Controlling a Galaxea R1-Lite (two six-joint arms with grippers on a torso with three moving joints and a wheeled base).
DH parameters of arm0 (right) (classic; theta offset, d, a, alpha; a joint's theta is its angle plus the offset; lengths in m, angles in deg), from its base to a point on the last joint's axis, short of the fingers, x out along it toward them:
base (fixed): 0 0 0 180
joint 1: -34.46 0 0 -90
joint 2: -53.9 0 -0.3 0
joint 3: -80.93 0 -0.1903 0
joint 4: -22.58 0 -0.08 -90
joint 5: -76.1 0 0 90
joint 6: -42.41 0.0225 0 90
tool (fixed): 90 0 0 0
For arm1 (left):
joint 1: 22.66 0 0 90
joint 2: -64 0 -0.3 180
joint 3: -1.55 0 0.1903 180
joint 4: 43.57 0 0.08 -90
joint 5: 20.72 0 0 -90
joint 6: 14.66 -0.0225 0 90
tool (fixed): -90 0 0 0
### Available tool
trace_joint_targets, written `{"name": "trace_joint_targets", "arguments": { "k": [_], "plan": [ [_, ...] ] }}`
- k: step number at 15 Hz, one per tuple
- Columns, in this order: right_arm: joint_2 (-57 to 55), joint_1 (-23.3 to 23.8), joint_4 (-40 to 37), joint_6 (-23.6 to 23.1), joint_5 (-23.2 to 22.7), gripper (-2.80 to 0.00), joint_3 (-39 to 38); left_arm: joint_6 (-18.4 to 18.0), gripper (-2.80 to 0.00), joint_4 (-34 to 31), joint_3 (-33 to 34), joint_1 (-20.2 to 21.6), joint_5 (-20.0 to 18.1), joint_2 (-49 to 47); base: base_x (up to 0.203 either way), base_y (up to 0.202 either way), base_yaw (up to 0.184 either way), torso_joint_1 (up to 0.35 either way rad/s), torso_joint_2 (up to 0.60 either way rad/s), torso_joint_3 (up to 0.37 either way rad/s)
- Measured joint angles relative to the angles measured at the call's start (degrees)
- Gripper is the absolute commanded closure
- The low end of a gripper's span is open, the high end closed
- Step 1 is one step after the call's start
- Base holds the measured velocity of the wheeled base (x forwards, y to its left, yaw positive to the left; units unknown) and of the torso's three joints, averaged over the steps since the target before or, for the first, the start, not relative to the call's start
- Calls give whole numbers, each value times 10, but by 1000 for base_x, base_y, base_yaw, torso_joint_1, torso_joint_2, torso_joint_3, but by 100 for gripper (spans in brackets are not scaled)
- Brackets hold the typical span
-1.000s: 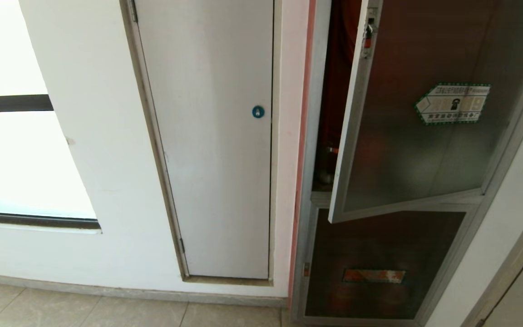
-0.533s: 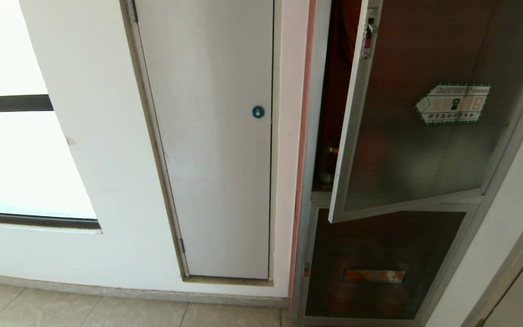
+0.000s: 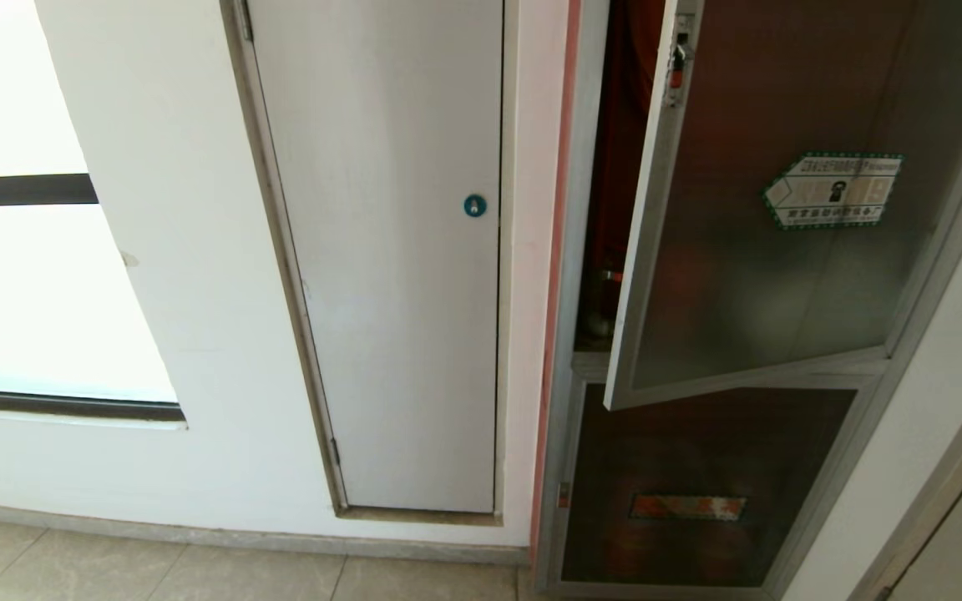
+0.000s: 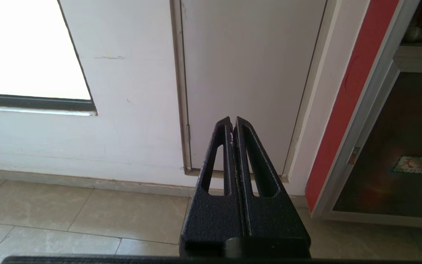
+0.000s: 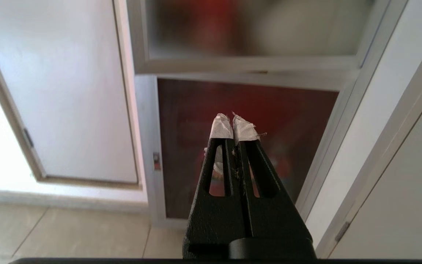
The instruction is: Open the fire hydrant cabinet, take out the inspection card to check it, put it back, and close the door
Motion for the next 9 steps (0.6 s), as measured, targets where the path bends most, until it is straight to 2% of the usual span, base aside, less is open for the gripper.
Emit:
{"name": "trace_joint_targets", "arguments": {
  "k": [2,9],
  "plan": [
    [0,0,-33,-1,-9,0,-1,0,0,0,0,0,0,0,0,0,0,0,0,0],
    [0,0,-31,4,-16,0,-1,0,0,0,0,0,0,0,0,0,0,0,0,0]
  ]
}}
